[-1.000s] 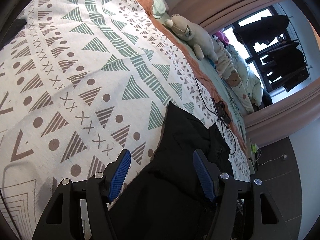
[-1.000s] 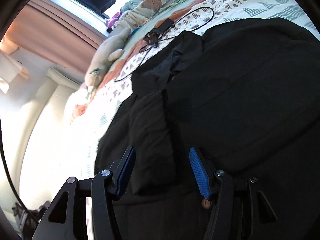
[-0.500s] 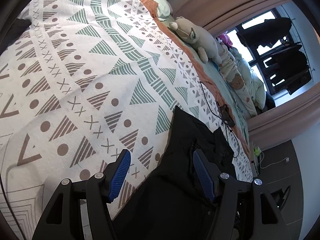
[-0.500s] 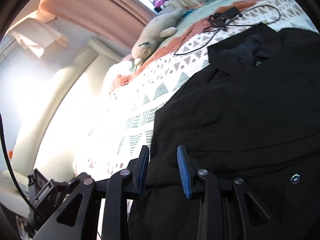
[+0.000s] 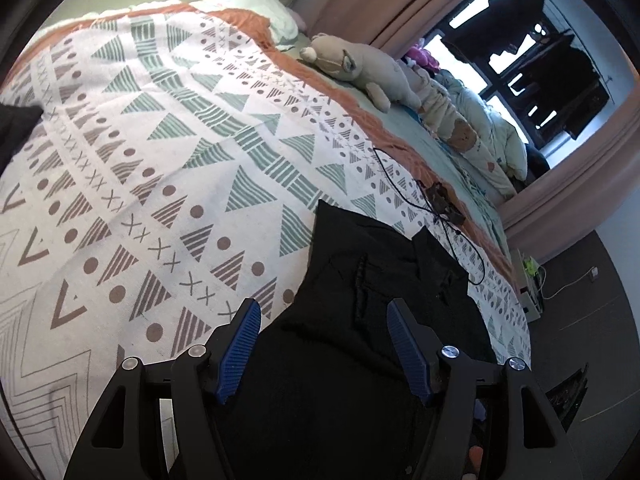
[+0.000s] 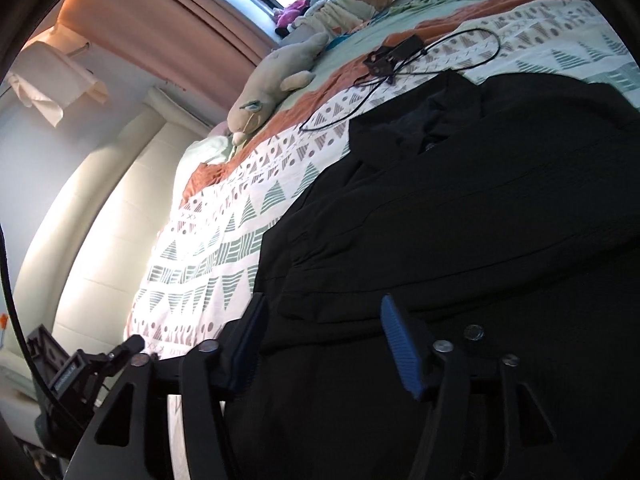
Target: Fold large clothes
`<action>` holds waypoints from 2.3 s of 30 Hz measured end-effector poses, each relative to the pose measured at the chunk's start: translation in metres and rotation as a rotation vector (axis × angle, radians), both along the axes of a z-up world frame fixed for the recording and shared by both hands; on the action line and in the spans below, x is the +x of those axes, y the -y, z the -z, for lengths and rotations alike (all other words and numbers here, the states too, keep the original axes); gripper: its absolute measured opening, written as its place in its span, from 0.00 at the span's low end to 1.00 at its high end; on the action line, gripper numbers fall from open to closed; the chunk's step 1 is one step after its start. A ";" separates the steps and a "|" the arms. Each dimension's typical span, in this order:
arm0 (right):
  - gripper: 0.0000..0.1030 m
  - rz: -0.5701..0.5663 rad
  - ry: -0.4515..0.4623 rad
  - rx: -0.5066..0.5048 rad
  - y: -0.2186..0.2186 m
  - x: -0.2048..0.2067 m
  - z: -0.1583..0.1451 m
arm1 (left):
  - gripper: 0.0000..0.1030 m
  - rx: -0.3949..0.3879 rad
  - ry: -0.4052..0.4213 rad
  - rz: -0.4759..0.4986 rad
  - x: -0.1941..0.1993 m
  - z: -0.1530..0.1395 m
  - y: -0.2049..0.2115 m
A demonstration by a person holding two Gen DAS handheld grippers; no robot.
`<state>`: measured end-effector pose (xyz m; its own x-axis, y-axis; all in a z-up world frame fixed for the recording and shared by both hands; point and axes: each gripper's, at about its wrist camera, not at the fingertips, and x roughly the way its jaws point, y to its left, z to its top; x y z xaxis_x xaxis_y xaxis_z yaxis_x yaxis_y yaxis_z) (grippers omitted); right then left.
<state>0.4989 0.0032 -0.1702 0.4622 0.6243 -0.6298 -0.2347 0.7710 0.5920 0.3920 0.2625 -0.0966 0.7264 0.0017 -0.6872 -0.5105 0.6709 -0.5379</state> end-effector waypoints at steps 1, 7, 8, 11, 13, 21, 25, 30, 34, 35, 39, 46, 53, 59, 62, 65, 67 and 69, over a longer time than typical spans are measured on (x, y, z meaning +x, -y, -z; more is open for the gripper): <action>0.85 0.014 0.005 0.005 0.007 -0.001 -0.003 | 0.79 0.023 0.009 0.000 -0.003 -0.006 0.006; 0.96 0.072 0.037 -0.007 0.063 -0.038 -0.014 | 0.93 0.087 0.085 0.041 -0.026 -0.032 0.040; 0.96 0.080 0.046 -0.018 0.069 -0.043 -0.016 | 0.94 0.098 0.074 0.051 -0.031 -0.031 0.047; 0.96 0.090 0.074 -0.050 0.086 -0.064 -0.023 | 0.95 0.098 0.049 0.068 -0.044 -0.023 0.058; 0.96 0.086 0.087 -0.075 0.095 -0.077 -0.026 | 0.95 0.095 0.062 0.054 -0.058 -0.026 0.061; 1.00 0.135 0.070 -0.164 0.140 -0.128 -0.034 | 1.00 0.117 0.087 0.092 -0.110 -0.048 0.080; 1.00 0.152 0.055 -0.163 0.166 -0.153 -0.036 | 1.00 0.135 0.084 0.128 -0.139 -0.053 0.091; 1.00 0.197 0.052 -0.161 0.200 -0.189 -0.036 | 1.00 0.202 0.068 0.156 -0.179 -0.059 0.102; 1.00 0.237 0.058 -0.185 0.231 -0.217 -0.036 | 0.99 0.198 0.087 0.154 -0.216 -0.058 0.099; 1.00 0.253 0.067 -0.202 0.239 -0.224 -0.037 | 0.99 0.195 0.091 0.153 -0.224 -0.057 0.098; 1.00 0.281 0.079 -0.205 0.267 -0.246 -0.038 | 0.99 0.192 0.088 0.139 -0.255 -0.048 0.093; 0.99 0.339 0.072 -0.169 0.313 -0.283 -0.030 | 0.91 0.101 0.059 0.123 -0.292 -0.022 0.081; 0.97 0.362 0.059 -0.134 0.340 -0.315 -0.011 | 0.83 0.070 0.041 0.137 -0.323 0.003 0.085; 0.97 0.370 0.042 -0.084 0.360 -0.337 0.011 | 0.76 0.038 0.005 0.174 -0.337 0.030 0.089; 0.96 0.347 0.013 -0.034 0.364 -0.339 0.025 | 0.69 -0.002 -0.002 0.176 -0.340 0.045 0.085; 0.81 0.329 -0.006 0.011 0.363 -0.336 0.035 | 0.61 -0.045 -0.016 0.180 -0.339 0.058 0.082; 0.76 0.311 -0.043 0.043 0.360 -0.328 0.045 | 0.58 -0.073 -0.021 0.181 -0.335 0.063 0.079; 0.73 0.310 -0.064 0.052 0.356 -0.321 0.053 | 0.57 -0.091 -0.023 0.176 -0.330 0.067 0.075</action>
<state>0.1775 -0.3530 -0.2230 0.5963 0.4918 -0.6344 0.0457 0.7683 0.6385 0.0622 0.1871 -0.1634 0.6938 -0.1872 -0.6954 -0.4026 0.6998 -0.5901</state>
